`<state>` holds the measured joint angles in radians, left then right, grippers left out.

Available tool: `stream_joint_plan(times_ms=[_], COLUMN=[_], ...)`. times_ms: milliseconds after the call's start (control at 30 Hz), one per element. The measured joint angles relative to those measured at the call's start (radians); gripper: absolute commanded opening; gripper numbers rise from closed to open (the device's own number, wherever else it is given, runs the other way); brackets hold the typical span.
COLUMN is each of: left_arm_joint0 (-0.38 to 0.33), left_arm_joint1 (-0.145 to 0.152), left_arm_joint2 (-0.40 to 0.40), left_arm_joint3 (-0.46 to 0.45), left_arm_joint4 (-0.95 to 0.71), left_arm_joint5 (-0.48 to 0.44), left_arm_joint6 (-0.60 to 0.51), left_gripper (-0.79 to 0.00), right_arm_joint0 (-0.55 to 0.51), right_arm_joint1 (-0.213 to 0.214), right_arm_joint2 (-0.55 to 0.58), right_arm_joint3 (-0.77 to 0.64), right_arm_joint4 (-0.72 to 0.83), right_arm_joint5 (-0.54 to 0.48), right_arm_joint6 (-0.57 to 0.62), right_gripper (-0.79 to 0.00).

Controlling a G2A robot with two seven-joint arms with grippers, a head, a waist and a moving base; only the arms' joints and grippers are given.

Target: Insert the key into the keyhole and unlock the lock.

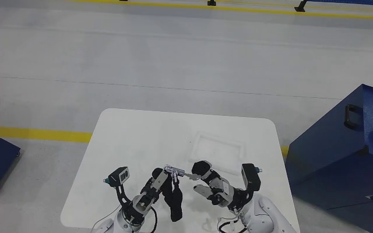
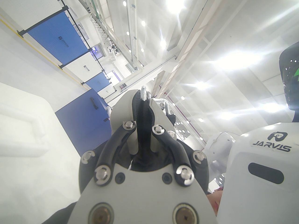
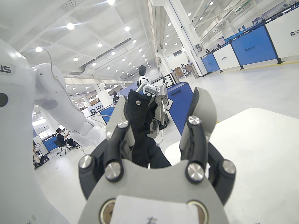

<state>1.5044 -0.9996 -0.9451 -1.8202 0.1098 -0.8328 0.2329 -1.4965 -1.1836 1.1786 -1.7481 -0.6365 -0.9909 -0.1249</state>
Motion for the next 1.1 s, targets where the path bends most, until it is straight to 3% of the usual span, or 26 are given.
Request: stream_joint_plan(times_ms=[167, 367, 833, 900, 1100], left_arm_joint0=[0.0, 0.0, 0.0, 0.0, 0.0], left_arm_joint1=[0.0, 0.0, 0.0, 0.0, 0.0], left_arm_joint2=[0.0, 0.0, 0.0, 0.0, 0.0], left_arm_joint3=[0.0, 0.0, 0.0, 0.0, 0.0], left_arm_joint4=[0.0, 0.0, 0.0, 0.0, 0.0], left_arm_joint5=[0.0, 0.0, 0.0, 0.0, 0.0], left_arm_joint6=[0.0, 0.0, 0.0, 0.0, 0.0], left_gripper=[-0.785, -0.785, -0.785, -0.785, -0.785], right_arm_joint0=[-0.014, -0.029, -0.047, -0.049, -0.054], right_arm_joint1=[0.002, 0.005, 0.012, 0.013, 0.015], right_arm_joint2=[0.012, 0.023, 0.028, 0.029, 0.033], right_arm_joint3=[0.001, 0.004, -0.003, -0.003, -0.007], right_arm_joint4=[0.002, 0.015, 0.027, 0.027, 0.025], right_arm_joint5=[-0.011, -0.022, -0.021, -0.021, -0.021], right_arm_joint6=[-0.002, 0.003, 0.011, 0.011, 0.004], right_gripper=[-0.514, -0.785, -0.785, -0.6, -0.603])
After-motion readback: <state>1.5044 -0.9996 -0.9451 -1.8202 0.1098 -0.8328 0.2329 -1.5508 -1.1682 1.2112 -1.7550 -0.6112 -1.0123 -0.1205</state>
